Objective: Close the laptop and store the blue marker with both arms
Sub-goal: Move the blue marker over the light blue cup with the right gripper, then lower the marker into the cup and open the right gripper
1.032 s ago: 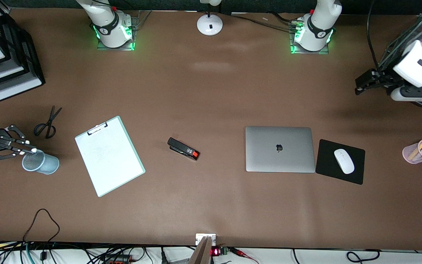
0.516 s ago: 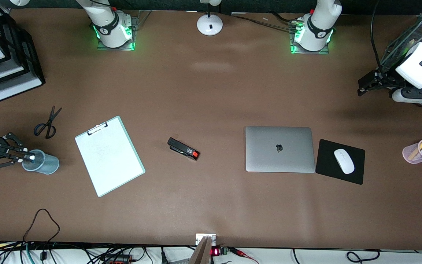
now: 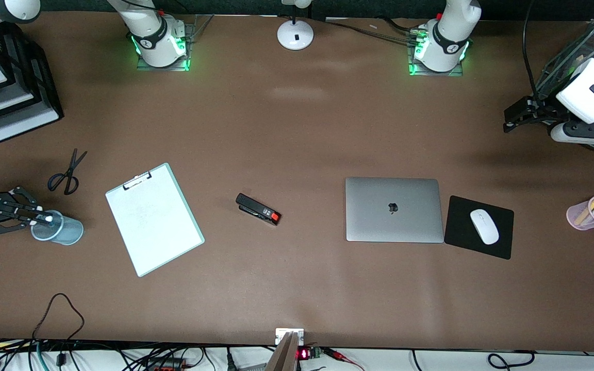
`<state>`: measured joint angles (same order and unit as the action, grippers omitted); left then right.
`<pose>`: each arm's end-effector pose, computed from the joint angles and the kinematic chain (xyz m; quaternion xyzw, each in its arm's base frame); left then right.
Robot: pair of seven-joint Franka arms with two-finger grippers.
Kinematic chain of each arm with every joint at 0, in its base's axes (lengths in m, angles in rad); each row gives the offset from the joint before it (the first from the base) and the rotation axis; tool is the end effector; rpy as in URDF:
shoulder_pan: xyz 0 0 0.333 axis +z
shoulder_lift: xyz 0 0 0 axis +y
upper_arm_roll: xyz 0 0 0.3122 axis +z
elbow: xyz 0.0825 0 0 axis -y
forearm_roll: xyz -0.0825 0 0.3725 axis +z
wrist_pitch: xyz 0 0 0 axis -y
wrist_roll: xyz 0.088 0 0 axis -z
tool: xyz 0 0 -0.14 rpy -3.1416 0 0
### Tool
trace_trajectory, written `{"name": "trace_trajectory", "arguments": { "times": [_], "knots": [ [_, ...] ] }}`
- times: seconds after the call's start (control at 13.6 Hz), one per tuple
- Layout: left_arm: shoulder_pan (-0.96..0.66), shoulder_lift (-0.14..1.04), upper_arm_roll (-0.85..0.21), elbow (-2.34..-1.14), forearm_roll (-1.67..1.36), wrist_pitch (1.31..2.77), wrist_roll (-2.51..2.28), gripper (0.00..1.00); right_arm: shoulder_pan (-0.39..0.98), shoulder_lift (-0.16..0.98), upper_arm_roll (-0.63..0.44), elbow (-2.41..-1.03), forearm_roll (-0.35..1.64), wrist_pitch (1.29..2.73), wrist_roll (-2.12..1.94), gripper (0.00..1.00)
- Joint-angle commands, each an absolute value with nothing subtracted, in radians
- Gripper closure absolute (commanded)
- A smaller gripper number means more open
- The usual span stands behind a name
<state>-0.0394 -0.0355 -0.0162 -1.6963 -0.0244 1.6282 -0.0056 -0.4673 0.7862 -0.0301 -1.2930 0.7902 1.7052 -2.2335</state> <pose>0.5322 -0.0330 0.5539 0.9995 -0.0241 -0.0167 0.0114 0.6542 -0.2475 0.2546 -0.6800 -0.6182 -0.3123 0.2405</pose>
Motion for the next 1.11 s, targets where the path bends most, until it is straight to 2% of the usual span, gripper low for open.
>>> {"name": "trace_trajectory", "arguments": {
  "times": [0.0, 0.66, 0.74, 0.81, 0.88, 0.96, 1.03],
  "knots": [
    [-0.049, -0.037, -0.014, -1.671, -0.005, 1.592, 0.014, 0.0, -0.485, 0.804, -0.015, -1.258, 0.811, 1.684, -2.246, 0.94],
    [-0.048, -0.035, -0.005, -1.631, 0.003, 1.526, 0.017, 0.0, -0.497, 0.856, -0.015, -1.255, 0.813, 1.69, -2.244, 0.93],
    [-0.048, -0.035, -0.006, -1.631, 0.003, 1.526, 0.015, 0.0, -0.497, 0.865, -0.015, -1.255, 0.813, 1.692, -2.243, 0.93],
    [-0.048, -0.035, -0.006, -1.631, 0.003, 1.528, 0.015, 0.0, -0.497, 0.867, -0.015, -1.255, 0.811, 1.692, -2.238, 0.88],
    [-0.048, -0.035, -0.006, -1.631, 0.003, 1.528, 0.015, 0.0, -0.499, 0.865, -0.017, -1.255, 0.813, 1.689, -2.224, 0.46],
    [-0.048, -0.035, -0.006, -1.631, 0.003, 1.526, 0.015, 0.0, -0.505, 0.865, -0.017, -1.256, 0.811, 1.683, -2.214, 0.0],
    [-0.048, -0.035, -0.006, -1.631, 0.003, 1.525, 0.014, 0.0, -0.512, 0.859, -0.017, -1.256, 0.811, 1.68, -2.192, 0.0]
  ]
}}
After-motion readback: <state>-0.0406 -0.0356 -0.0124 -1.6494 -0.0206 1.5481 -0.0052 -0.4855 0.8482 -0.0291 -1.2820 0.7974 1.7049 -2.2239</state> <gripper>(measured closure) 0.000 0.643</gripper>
